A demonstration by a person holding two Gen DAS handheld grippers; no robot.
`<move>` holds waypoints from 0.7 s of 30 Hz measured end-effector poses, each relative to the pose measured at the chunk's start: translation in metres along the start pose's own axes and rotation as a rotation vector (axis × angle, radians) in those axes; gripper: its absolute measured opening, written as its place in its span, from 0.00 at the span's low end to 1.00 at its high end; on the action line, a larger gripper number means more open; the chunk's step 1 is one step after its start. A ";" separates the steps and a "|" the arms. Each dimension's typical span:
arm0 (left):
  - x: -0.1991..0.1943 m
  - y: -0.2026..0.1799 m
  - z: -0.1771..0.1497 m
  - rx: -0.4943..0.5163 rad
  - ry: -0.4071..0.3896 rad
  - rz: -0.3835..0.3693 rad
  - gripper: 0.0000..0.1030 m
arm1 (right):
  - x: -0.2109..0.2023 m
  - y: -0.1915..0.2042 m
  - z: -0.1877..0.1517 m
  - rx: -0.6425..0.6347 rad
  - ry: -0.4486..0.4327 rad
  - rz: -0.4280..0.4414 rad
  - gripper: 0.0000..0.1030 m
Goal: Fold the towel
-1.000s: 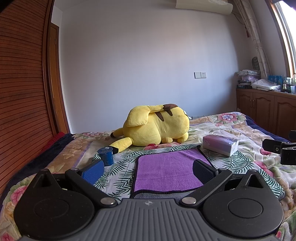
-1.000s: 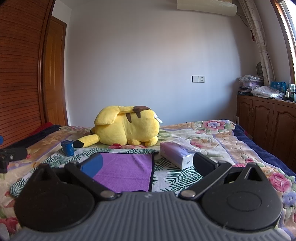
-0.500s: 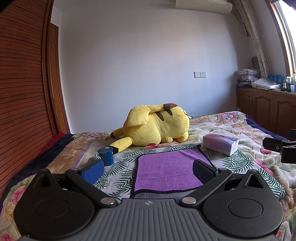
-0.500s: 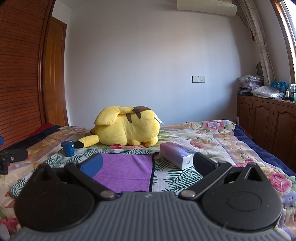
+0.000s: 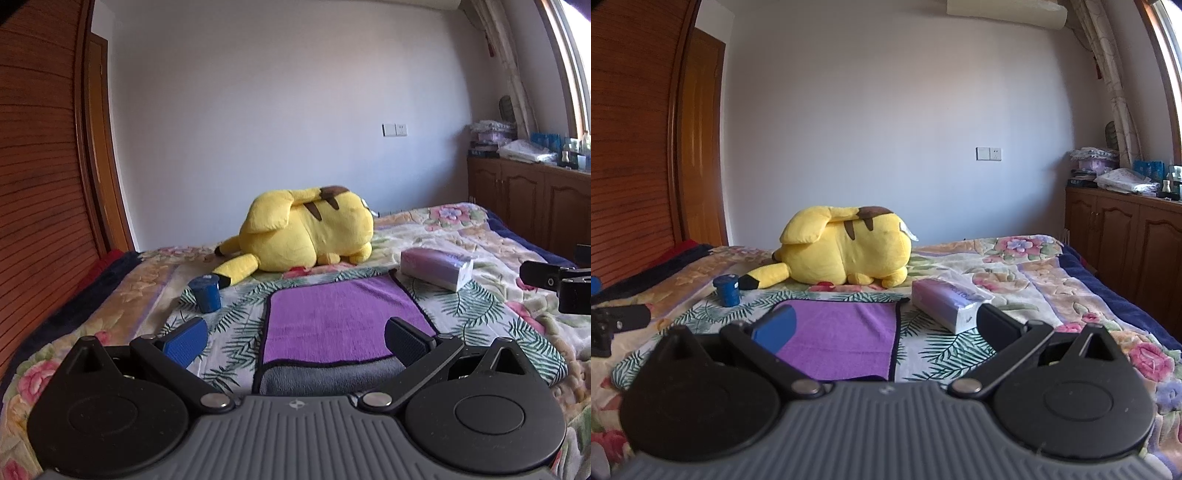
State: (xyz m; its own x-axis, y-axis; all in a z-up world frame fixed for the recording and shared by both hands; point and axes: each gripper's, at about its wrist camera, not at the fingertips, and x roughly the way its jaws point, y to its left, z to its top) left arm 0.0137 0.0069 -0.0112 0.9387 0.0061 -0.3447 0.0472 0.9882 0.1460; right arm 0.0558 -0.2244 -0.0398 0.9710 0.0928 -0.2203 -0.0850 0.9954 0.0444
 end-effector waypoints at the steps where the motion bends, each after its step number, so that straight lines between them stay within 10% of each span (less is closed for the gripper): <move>1: 0.002 0.000 0.000 0.000 0.011 -0.003 1.00 | 0.001 0.000 0.000 0.001 0.004 0.004 1.00; 21: 0.048 0.026 0.004 0.014 0.178 -0.008 1.00 | 0.057 0.006 -0.013 -0.016 0.219 0.080 0.98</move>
State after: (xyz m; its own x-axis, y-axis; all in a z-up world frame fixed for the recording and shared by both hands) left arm 0.0611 0.0324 -0.0202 0.8629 0.0267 -0.5046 0.0600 0.9861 0.1549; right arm 0.1077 -0.2132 -0.0643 0.8895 0.1731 -0.4230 -0.1653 0.9847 0.0554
